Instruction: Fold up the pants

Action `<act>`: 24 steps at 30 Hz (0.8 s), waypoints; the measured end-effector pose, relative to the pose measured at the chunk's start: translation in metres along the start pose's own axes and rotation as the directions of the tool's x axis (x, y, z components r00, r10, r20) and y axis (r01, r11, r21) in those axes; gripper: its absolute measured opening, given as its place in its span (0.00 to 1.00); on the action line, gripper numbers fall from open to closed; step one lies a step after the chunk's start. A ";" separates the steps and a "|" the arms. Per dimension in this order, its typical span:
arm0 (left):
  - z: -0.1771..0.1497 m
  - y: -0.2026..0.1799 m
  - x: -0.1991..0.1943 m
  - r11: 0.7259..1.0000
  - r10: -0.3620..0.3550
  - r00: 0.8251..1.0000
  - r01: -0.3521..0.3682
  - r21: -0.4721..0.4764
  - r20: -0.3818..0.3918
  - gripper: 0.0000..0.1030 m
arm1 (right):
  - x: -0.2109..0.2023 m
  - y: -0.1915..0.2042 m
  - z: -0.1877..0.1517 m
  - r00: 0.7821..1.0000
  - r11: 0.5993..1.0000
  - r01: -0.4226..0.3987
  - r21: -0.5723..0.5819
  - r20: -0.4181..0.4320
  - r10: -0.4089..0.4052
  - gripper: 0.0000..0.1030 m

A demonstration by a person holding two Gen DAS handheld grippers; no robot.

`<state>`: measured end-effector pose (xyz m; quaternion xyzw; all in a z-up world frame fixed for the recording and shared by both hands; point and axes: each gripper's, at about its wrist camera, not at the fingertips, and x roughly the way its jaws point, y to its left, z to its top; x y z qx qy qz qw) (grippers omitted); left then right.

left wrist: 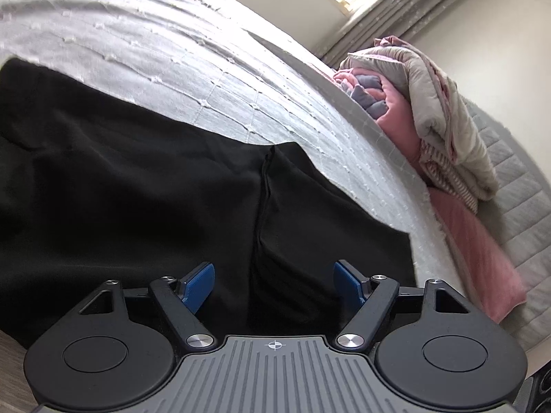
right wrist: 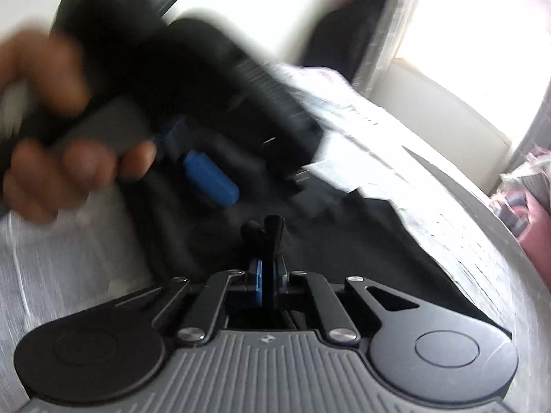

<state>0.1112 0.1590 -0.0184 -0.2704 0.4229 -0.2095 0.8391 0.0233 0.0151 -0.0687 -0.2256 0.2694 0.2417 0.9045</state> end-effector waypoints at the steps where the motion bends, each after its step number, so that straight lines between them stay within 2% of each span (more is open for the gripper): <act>1: 0.002 0.003 0.001 0.999 -0.032 0.999 0.032 -0.037 -0.003 0.76 | -0.004 -0.002 0.003 1.000 0.999 -0.002 0.033 0.017 0.001 0.42; 3: 0.004 0.007 0.005 0.992 -0.078 0.997 0.076 -0.100 -0.012 0.75 | -0.009 -0.006 0.005 0.999 0.998 -0.012 0.069 0.044 0.009 0.42; 4: 0.005 0.005 0.007 0.991 -0.075 0.997 0.074 -0.109 -0.006 0.74 | -0.011 -0.005 0.004 0.998 0.998 -0.010 0.068 0.058 0.006 0.42; 6: 0.003 -0.001 0.012 0.995 -0.053 0.999 0.053 -0.087 0.005 0.73 | -0.013 0.002 0.003 0.997 0.999 -0.003 0.051 0.080 -0.001 0.42; 8: 0.001 -0.007 0.017 0.996 -0.060 0.998 0.059 -0.068 -0.008 0.66 | -0.016 0.009 0.004 0.995 0.999 -0.003 0.032 0.100 0.000 0.42; 9: 0.000 -0.010 0.020 0.997 -0.058 0.998 0.057 -0.055 -0.017 0.51 | -0.017 0.012 0.004 0.994 1.000 -0.005 0.024 0.105 0.003 0.42; 10: -0.001 -0.013 0.022 0.998 -0.042 0.999 0.041 -0.037 -0.023 0.32 | -0.017 0.015 0.004 0.994 1.000 -0.007 0.015 0.109 0.005 0.42; 11: -0.002 -0.016 0.024 1.000 -0.014 1.000 0.014 -0.015 -0.022 0.21 | -0.020 0.016 0.004 0.994 1.000 -0.008 0.012 0.111 0.007 0.42; 12: -0.003 -0.019 0.025 1.000 0.020 1.000 -0.020 0.007 -0.012 0.03 | -0.020 0.018 0.004 0.994 1.000 -0.012 0.010 0.111 0.011 0.42; 16: -0.010 -0.026 0.026 0.988 0.134 0.991 -0.134 0.078 0.013 0.03 | -0.010 0.019 -0.001 0.996 0.999 -0.046 -0.015 0.074 0.047 0.46; 19: -0.011 -0.030 0.019 0.960 0.213 0.975 -0.222 0.171 0.069 0.03 | -0.009 0.009 -0.001 0.993 0.993 -0.119 0.014 0.008 0.119 0.59; 21: -0.008 -0.027 0.010 0.936 0.264 0.958 -0.282 0.211 0.110 0.03 | -0.009 -0.004 -0.004 0.988 0.986 -0.149 0.070 -0.025 0.151 0.74; 24: -0.004 -0.019 -0.006 0.894 0.339 0.925 -0.374 0.248 0.172 0.03 | -0.012 -0.031 -0.010 0.982 0.971 -0.173 0.165 -0.041 0.182 0.79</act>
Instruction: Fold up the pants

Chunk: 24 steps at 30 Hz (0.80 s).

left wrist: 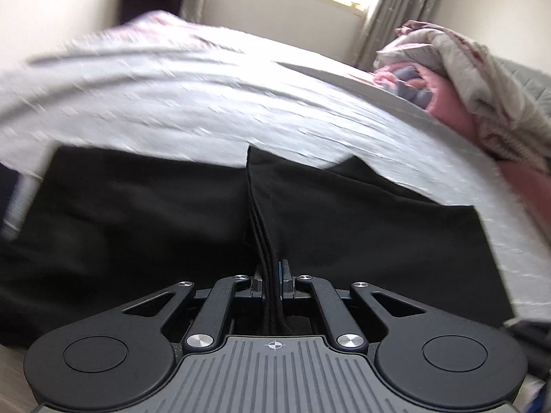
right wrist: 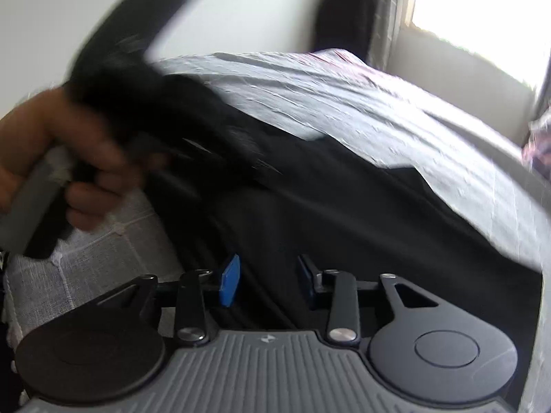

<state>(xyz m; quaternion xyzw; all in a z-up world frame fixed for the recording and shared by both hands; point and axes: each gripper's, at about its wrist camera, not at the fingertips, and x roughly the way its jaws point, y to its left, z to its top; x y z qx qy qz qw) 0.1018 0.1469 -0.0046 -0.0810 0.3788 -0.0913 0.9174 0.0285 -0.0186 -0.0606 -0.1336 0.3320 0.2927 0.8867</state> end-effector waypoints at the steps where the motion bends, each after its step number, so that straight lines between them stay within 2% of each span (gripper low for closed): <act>1: 0.001 0.006 -0.004 0.999 0.032 0.999 -0.032 0.012 0.013 0.03 | -0.004 -0.010 -0.001 1.000 0.999 -0.015 0.037 -0.002 0.016 0.79; 5: 0.006 0.041 -0.021 0.995 0.096 0.994 -0.096 -0.002 0.048 0.03 | -0.018 -0.050 -0.009 0.999 0.980 -0.052 0.190 0.001 0.052 0.83; 9: 0.012 0.085 -0.032 0.986 0.164 0.983 -0.161 -0.041 0.077 0.03 | -0.026 -0.076 -0.027 1.000 0.962 0.011 0.271 -0.028 -0.004 0.85; 12: 0.006 0.116 -0.029 0.987 0.154 0.987 -0.151 -0.057 0.055 0.04 | -0.020 -0.086 -0.044 0.995 0.946 0.040 0.323 -0.097 -0.009 0.85; 14: 0.002 0.121 -0.024 0.990 0.136 0.990 -0.135 -0.042 0.033 0.07 | -0.016 -0.089 -0.048 0.994 0.943 0.037 0.332 -0.110 0.000 0.85; 17: 0.002 0.118 -0.029 0.989 0.149 0.988 -0.148 -0.028 0.043 0.07 | -0.028 -0.080 -0.049 0.993 0.949 0.045 0.312 -0.120 -0.007 0.85; 20: 0.003 0.120 -0.036 0.985 0.164 0.985 -0.161 -0.053 0.056 0.06 | -0.028 -0.085 -0.048 0.991 0.945 0.050 0.322 -0.132 -0.007 0.85; 24: 0.005 0.127 -0.049 0.987 0.149 0.985 -0.143 -0.069 0.087 0.05 | -0.028 -0.090 -0.051 0.992 0.942 0.051 0.332 -0.129 -0.008 0.85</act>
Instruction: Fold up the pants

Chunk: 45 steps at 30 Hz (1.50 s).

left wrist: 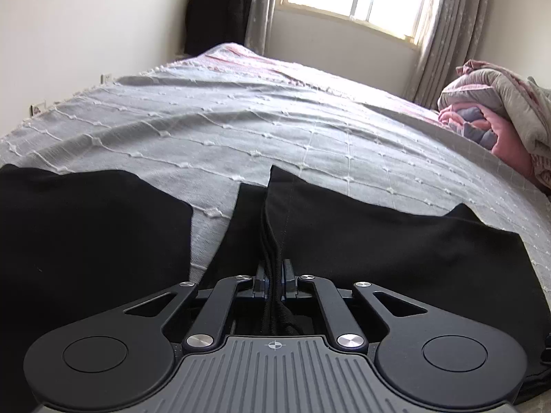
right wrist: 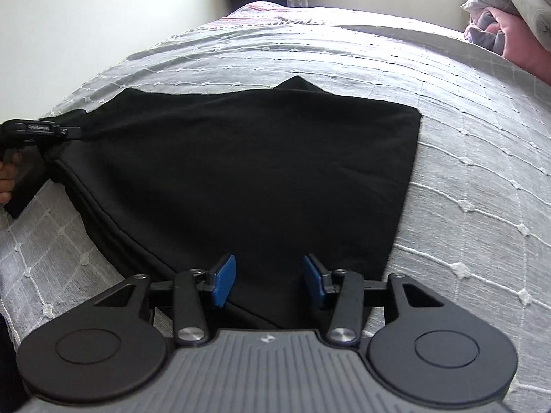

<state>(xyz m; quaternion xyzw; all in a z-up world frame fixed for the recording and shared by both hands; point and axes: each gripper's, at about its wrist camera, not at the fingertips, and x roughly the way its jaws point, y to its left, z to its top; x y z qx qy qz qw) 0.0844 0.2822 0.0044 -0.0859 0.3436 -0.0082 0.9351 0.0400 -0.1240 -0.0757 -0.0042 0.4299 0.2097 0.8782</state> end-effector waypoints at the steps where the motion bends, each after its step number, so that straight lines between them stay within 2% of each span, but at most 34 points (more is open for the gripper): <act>1: 0.001 0.001 0.004 1.000 0.005 1.000 -0.005 -0.003 -0.013 0.05 | 0.000 -0.003 0.000 1.000 1.000 0.004 0.000 -0.001 -0.004 0.85; 3: -0.003 -0.001 0.013 1.000 0.027 0.998 -0.026 0.016 -0.049 0.06 | 0.004 -0.008 -0.002 1.000 1.000 0.007 -0.005 -0.009 -0.007 0.85; 5: -0.005 -0.003 0.020 0.998 0.051 0.995 -0.048 0.034 -0.081 0.12 | 0.005 -0.007 -0.003 1.000 0.999 0.015 -0.028 -0.023 -0.016 0.86; 8: -0.005 -0.004 0.015 0.997 0.076 0.994 -0.074 0.032 -0.072 0.22 | 0.003 -0.004 -0.003 0.999 0.998 0.028 -0.055 -0.038 -0.030 0.86; 11: -0.001 -0.003 -0.002 0.993 0.118 0.993 -0.118 -0.003 -0.028 0.24 | -0.008 -0.006 -0.001 1.000 0.999 0.013 -0.037 -0.020 -0.014 0.86; 13: 0.001 -0.009 -0.025 0.988 0.151 0.987 -0.150 -0.033 0.049 0.20 | -0.020 -0.009 0.002 1.000 1.000 -0.010 -0.018 0.018 0.010 0.85; 15: 0.003 -0.018 -0.048 0.996 0.091 0.988 -0.088 -0.032 0.122 0.22 | -0.031 -0.010 0.004 0.999 1.000 -0.020 -0.009 0.049 0.021 0.84; 16: 0.004 -0.021 -0.055 0.998 0.056 0.989 -0.051 -0.042 0.136 0.22 | -0.034 -0.010 0.005 0.998 1.000 -0.021 -0.005 0.059 0.021 0.83; 17: 0.004 -0.024 -0.059 0.998 0.022 0.991 -0.015 -0.055 0.134 0.22 | -0.035 -0.010 0.006 0.998 1.000 -0.023 -0.003 0.062 0.023 0.78; 18: 0.003 -0.027 -0.059 0.998 -0.021 0.993 0.028 -0.062 0.117 0.22 | -0.035 -0.010 0.006 0.998 1.000 -0.025 -0.003 0.060 0.026 0.69; 20: -0.004 -0.035 -0.047 0.992 -0.098 0.994 0.101 -0.076 0.040 0.22 | -0.028 -0.009 0.005 0.999 1.000 -0.028 -0.005 0.025 0.028 0.59; 21: -0.010 -0.042 -0.037 0.990 -0.117 0.993 0.116 -0.075 -0.008 0.22 | -0.023 -0.008 0.003 1.000 1.000 -0.022 -0.006 0.002 0.022 0.58; 22: -0.017 -0.048 -0.026 0.992 -0.118 0.991 0.114 -0.062 -0.058 0.22 | -0.017 -0.006 0.000 0.999 1.000 -0.015 -0.012 -0.031 0.014 0.57; 25: -0.040 -0.060 0.003 0.999 -0.047 0.984 0.047 -0.007 -0.173 0.21 | -0.003 -0.004 -0.008 0.996 1.000 -0.001 -0.028 -0.092 -0.002 0.55; 29: -0.044 -0.067 -0.003 1.000 -0.012 0.986 0.016 0.026 -0.168 0.20 | -0.005 -0.002 -0.014 0.995 1.000 -0.001 -0.031 -0.100 -0.003 0.54; 31: -0.041 -0.066 -0.006 0.999 0.020 0.985 -0.014 0.036 -0.170 0.12 | -0.008 -0.002 -0.017 0.995 0.999 0.000 -0.040 -0.098 -0.004 0.53; 37: -0.034 -0.079 -0.019 0.996 0.082 0.987 -0.075 0.052 -0.137 0.12 | -0.015 0.001 -0.022 0.996 0.999 0.007 -0.052 -0.092 -0.012 0.53; 41: -0.030 -0.109 -0.041 0.994 0.007 0.999 -0.001 0.111 -0.053 0.12 | -0.026 0.005 -0.022 0.998 0.999 0.004 -0.042 -0.061 -0.006 0.53; 45: -0.040 -0.147 -0.038 0.981 -0.037 0.998 0.046 0.190 -0.049 0.13 | -0.022 0.005 -0.026 0.998 0.998 0.012 -0.057 -0.066 -0.016 0.54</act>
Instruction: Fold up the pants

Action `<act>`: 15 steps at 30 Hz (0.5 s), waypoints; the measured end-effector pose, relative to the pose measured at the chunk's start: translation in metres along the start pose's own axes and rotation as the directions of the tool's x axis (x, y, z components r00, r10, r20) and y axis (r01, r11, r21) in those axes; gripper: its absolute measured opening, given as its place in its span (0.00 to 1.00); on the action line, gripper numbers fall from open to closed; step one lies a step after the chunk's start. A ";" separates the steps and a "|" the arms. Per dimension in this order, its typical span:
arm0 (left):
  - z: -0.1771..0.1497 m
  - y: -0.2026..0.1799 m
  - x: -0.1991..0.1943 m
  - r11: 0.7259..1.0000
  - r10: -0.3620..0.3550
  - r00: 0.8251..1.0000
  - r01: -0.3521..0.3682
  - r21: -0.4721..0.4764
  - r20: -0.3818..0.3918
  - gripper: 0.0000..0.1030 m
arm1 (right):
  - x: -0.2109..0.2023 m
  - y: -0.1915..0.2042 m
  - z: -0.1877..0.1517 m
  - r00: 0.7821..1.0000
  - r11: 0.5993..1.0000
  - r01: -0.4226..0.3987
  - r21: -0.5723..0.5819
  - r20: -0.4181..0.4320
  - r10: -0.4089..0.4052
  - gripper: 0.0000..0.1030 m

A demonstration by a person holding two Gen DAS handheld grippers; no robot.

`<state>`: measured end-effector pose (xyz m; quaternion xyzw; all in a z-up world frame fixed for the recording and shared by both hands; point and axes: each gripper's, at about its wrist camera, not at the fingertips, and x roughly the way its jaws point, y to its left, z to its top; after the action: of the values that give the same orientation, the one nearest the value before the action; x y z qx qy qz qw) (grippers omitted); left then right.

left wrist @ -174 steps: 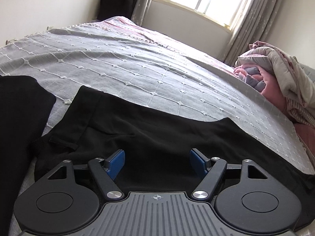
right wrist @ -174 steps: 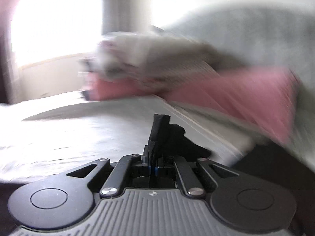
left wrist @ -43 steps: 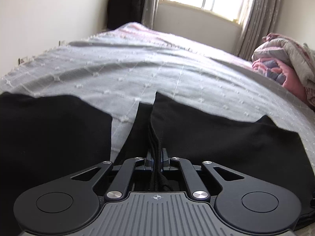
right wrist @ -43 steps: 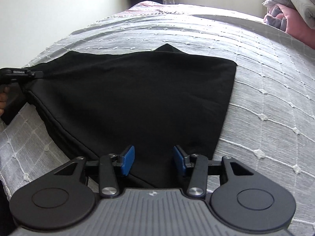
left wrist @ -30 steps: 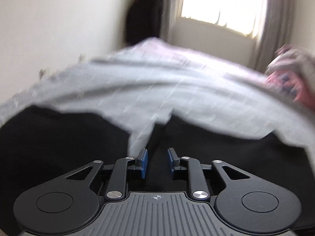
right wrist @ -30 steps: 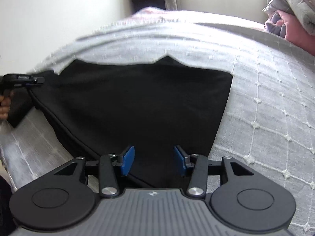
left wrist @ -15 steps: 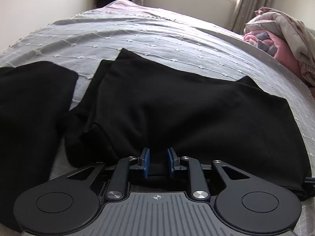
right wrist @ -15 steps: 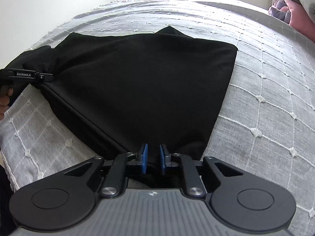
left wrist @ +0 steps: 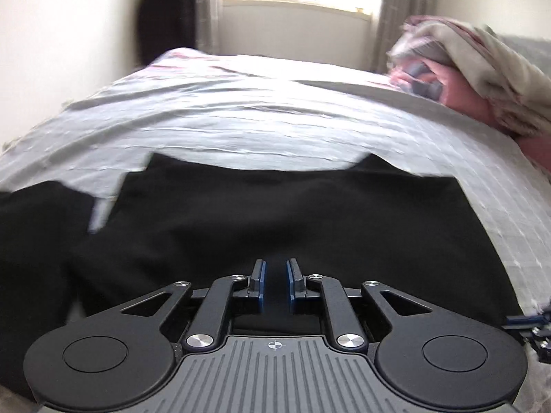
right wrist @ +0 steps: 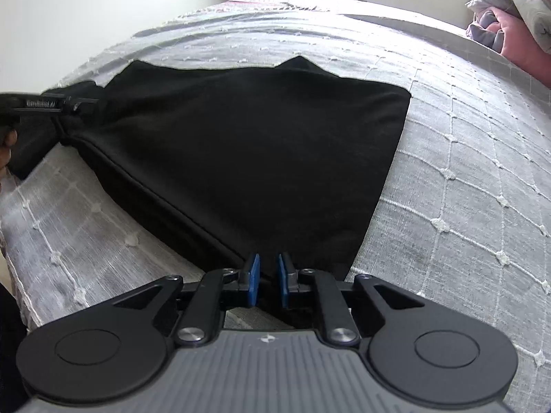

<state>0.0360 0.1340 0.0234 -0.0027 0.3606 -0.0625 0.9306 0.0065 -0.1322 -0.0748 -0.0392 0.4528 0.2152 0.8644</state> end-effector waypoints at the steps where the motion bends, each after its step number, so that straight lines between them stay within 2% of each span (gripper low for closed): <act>1: -0.003 -0.010 0.006 1.000 -0.007 1.000 0.008 0.021 -0.017 0.14 | 0.001 0.001 -0.001 1.000 1.000 0.003 -0.004 0.000 -0.003 0.54; 3: -0.009 -0.028 0.017 0.998 -0.006 0.999 0.009 0.070 -0.041 0.16 | 0.001 0.003 -0.002 1.000 1.000 0.012 -0.018 0.004 -0.012 0.54; 6: -0.020 -0.046 0.030 0.990 0.043 0.997 -0.034 0.137 -0.067 0.16 | 0.000 0.005 -0.004 1.000 0.999 0.021 -0.032 0.014 -0.020 0.54; 8: -0.025 -0.051 0.032 0.985 0.060 0.997 -0.051 0.163 -0.051 0.16 | -0.002 0.005 -0.005 1.000 0.999 0.020 -0.039 0.018 -0.020 0.54; 15: -0.023 -0.056 0.031 0.985 0.072 0.996 -0.063 0.160 -0.054 0.15 | -0.001 0.003 0.001 1.000 0.999 0.010 -0.032 0.006 -0.010 0.54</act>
<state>0.0370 0.0760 -0.0121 0.0852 0.3818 -0.0594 0.9184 0.0052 -0.1294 -0.0728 -0.0548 0.4466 0.2182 0.8660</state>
